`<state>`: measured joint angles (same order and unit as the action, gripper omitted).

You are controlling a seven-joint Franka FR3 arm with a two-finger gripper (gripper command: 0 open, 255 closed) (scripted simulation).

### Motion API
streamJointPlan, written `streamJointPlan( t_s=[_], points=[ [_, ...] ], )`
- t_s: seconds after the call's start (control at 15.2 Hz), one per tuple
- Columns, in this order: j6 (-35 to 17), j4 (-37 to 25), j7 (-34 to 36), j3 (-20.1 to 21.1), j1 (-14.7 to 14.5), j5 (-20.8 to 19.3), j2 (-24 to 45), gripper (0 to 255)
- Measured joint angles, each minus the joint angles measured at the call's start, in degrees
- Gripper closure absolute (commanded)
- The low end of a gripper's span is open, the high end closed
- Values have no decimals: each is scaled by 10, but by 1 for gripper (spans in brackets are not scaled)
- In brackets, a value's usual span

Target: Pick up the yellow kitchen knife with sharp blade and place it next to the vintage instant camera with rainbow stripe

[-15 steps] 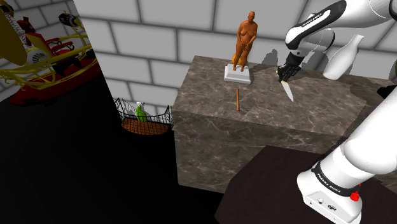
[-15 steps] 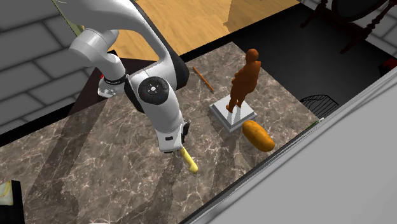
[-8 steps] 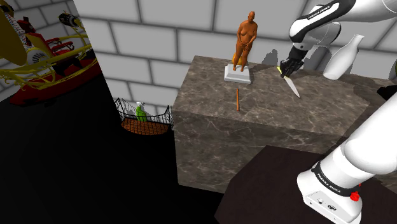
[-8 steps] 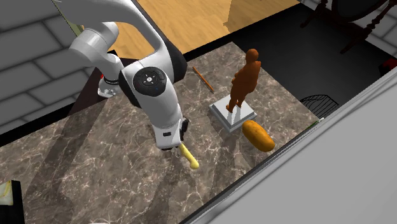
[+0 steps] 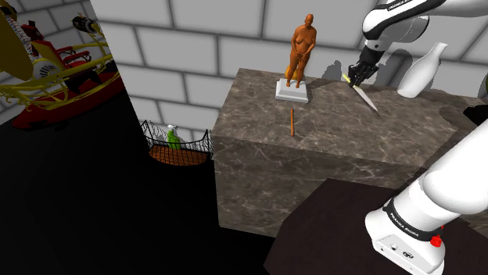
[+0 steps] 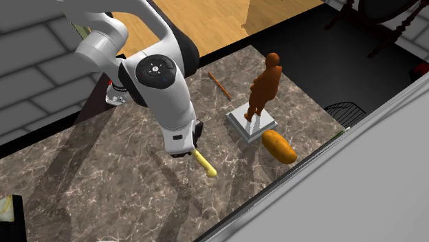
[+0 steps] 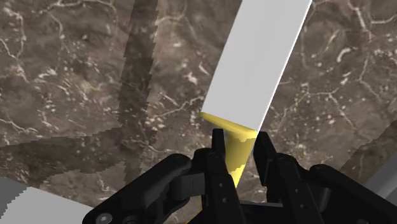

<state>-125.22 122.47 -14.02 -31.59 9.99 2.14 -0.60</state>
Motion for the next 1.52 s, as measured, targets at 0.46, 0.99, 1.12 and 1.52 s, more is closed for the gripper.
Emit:
streamJointPlan(
  t_s=[0.46,0.99,1.12,1.52],
  points=[
    [51,-32,12,2,-1,-15,-22,255],
    [111,-78,21,5,-2,-25,-40,255],
    [127,-92,21,5,-2,-26,-41,255],
    [174,-133,25,8,-3,-30,-48,255]
  ],
)
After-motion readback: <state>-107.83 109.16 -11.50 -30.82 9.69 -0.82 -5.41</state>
